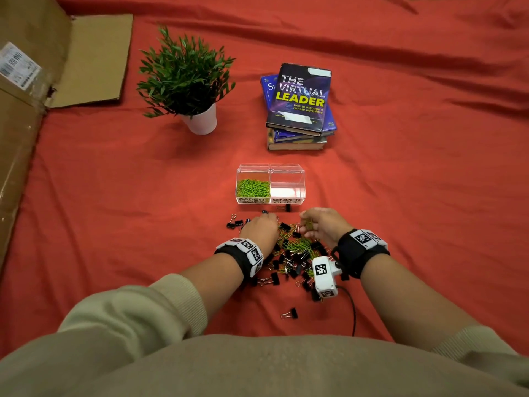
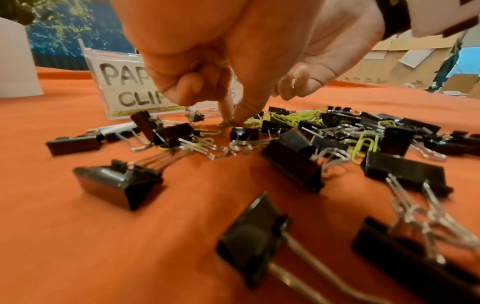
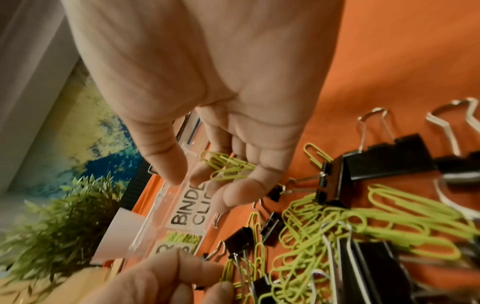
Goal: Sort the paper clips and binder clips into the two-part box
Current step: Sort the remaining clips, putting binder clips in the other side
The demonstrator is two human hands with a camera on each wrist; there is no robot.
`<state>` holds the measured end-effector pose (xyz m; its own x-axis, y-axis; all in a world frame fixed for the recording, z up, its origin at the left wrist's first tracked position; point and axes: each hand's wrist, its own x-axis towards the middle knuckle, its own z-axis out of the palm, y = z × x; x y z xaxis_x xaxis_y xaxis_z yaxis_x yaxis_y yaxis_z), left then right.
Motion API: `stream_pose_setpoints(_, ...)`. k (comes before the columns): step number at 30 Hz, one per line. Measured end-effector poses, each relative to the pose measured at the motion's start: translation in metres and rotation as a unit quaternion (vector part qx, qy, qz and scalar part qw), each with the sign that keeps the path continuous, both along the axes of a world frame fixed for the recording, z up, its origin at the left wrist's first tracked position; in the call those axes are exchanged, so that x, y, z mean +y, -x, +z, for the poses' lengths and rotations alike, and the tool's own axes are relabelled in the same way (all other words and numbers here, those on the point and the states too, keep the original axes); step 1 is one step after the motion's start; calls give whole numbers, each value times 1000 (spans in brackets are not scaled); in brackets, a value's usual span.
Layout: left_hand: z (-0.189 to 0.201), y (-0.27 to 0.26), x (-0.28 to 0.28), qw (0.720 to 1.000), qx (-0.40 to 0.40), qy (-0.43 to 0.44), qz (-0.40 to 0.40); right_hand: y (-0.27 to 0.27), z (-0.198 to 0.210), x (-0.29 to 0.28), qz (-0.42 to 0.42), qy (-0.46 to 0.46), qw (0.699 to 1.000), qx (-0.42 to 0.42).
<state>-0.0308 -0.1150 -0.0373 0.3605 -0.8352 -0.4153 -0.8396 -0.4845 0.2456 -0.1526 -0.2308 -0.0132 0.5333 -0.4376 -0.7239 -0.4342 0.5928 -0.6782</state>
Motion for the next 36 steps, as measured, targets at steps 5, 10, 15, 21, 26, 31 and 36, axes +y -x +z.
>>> stream_pose_setpoints(5,-3,-1,1,999,-31,-12,-23,-8,-8,1,154,195,962,113)
stream_pose_setpoints(10,-5,-7,11,992,-88,-8,-93,-13,-14,12,395,437,792,159)
stream_pose_setpoints(15,3,-13,16,997,-48,14,-57,-20,-19,23,435,479,739,187)
stream_pose_setpoints(21,35,-30,9,990,-22,138,-3,-20,-23,36,476,479,706,216)
stream_pose_setpoints(26,53,-64,-25,994,50,75,67,-19,-8,28,418,398,793,197)
stream_pose_setpoints(31,46,-88,-45,999,21,32,15,-17,17,15,339,348,862,141)
stream_pose_setpoints(36,31,-92,-41,997,-9,35,-69,-25,32,1,276,282,914,95)
